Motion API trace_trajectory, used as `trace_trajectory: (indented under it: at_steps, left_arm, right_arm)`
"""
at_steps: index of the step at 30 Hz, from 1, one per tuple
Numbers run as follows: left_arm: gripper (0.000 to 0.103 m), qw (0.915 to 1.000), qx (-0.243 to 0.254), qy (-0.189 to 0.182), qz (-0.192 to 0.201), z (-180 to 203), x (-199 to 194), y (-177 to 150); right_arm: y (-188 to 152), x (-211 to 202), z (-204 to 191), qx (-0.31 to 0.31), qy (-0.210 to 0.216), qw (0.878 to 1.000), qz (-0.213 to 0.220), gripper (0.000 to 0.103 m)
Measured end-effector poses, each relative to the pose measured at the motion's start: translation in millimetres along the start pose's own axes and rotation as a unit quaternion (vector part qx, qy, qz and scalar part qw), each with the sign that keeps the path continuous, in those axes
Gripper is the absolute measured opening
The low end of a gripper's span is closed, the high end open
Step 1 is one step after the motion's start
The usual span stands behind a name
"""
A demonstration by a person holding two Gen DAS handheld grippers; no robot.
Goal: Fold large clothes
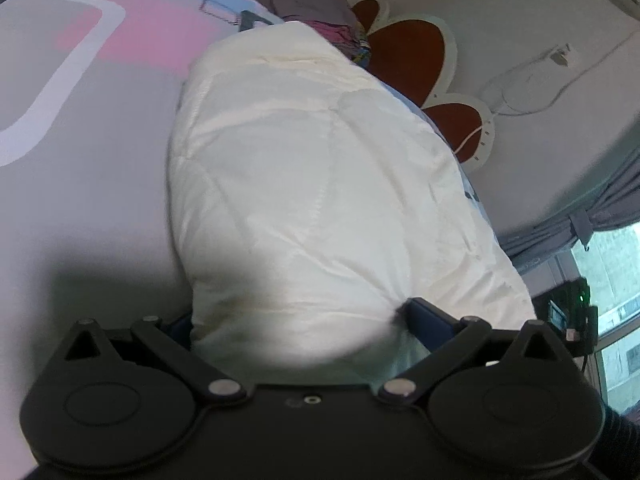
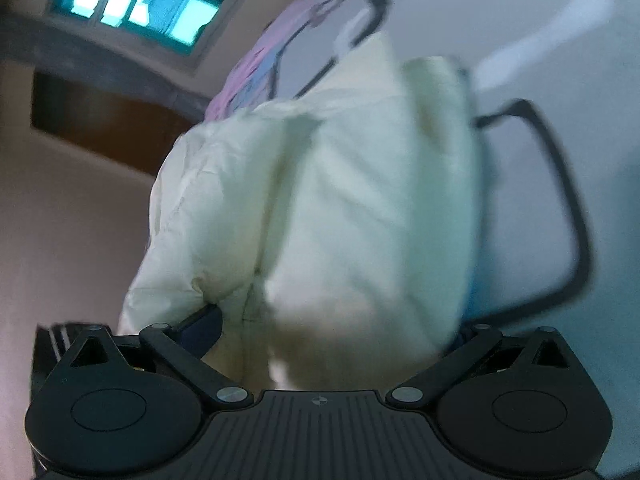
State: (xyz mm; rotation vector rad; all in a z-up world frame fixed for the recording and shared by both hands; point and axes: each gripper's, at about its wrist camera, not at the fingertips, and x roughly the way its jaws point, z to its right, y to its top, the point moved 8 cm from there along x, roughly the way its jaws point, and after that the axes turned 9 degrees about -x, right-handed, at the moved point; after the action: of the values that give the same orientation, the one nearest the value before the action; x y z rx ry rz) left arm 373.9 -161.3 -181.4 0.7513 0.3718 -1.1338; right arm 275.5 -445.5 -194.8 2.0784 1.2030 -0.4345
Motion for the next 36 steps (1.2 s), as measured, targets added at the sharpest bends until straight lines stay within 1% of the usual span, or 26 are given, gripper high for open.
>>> trace_trajectory:
  at_steps: [2,3,4,6,7,11,13,14,18,22,25,27,30,36]
  left_arm:
    - [0.101,0.9999,0.013,-0.003,0.002,5.1,0.7,-1.2]
    - [0.101,0.9998,0.017,-0.006,0.005,6.8,0.4,-1.4]
    - [0.101,0.9998,0.02,-0.007,0.006,8.5,-0.3,-1.5]
    - [0.1,0.9995,0.027,-0.011,0.01,13.6,-2.6,-2.2]
    - [0.099,0.9992,0.034,-0.013,0.013,17.9,-4.0,-2.7]
    - [0.098,0.9977,0.057,-0.027,0.025,35.5,-14.8,-1.3]
    - [0.098,0.9967,0.065,-0.036,0.031,42.1,-20.7,2.0]
    - [0.098,0.9963,0.068,-0.04,0.035,44.9,-25.5,5.2]
    - [0.098,0.9922,0.093,-0.061,0.055,60.6,-47.8,18.6]
    - [0.098,0.986,0.116,-0.082,0.087,63.7,-85.0,43.1]
    - [0.098,0.9827,0.121,-0.092,0.106,50.9,-115.5,64.5]
    - [0.098,0.9821,0.12,-0.089,0.114,32.4,-136.1,75.5]
    - [0.098,0.9828,0.111,-0.078,0.125,-2.4,-163.6,91.5]
    - [0.098,0.9849,0.076,-0.058,0.144,-84.3,-216.5,119.4]
  right_arm:
    - [-1.9,6.3,-4.4,-0.009,0.018,1.0,-0.012,0.102]
    - [-0.7,8.7,-6.3,-0.011,0.022,1.0,-0.013,0.095]
    - [0.1,11.0,-5.9,-0.01,0.029,0.999,-0.016,0.084]
    - [1.8,11.1,-3.8,-0.005,0.041,0.999,-0.015,0.075]
    - [3.3,11.2,-3.4,-0.009,0.044,0.999,-0.013,0.072]
    - [8.1,2.3,-9.2,-0.017,0.063,0.998,-0.001,0.071]
    - [13.3,-0.3,-18.7,-0.026,0.07,0.997,0.007,0.071]
    - [10.1,-7.9,-20.2,-0.031,0.072,0.997,0.009,0.071]
    - [19.8,-9.8,-53.8,-0.063,0.08,0.994,0.031,0.071]
    - [34.3,-4.6,-103.6,-0.103,0.084,0.989,0.058,0.071]
    - [43.6,18.2,-141.0,-0.129,0.081,0.986,0.065,0.071]
    - [46.3,39.4,-162.4,-0.141,0.079,0.985,0.061,0.071]
    - [40.4,83.7,-194.6,-0.151,0.081,0.984,0.046,0.071]
    - [30.9,177.5,-249.9,-0.162,0.092,0.982,0.013,0.071]
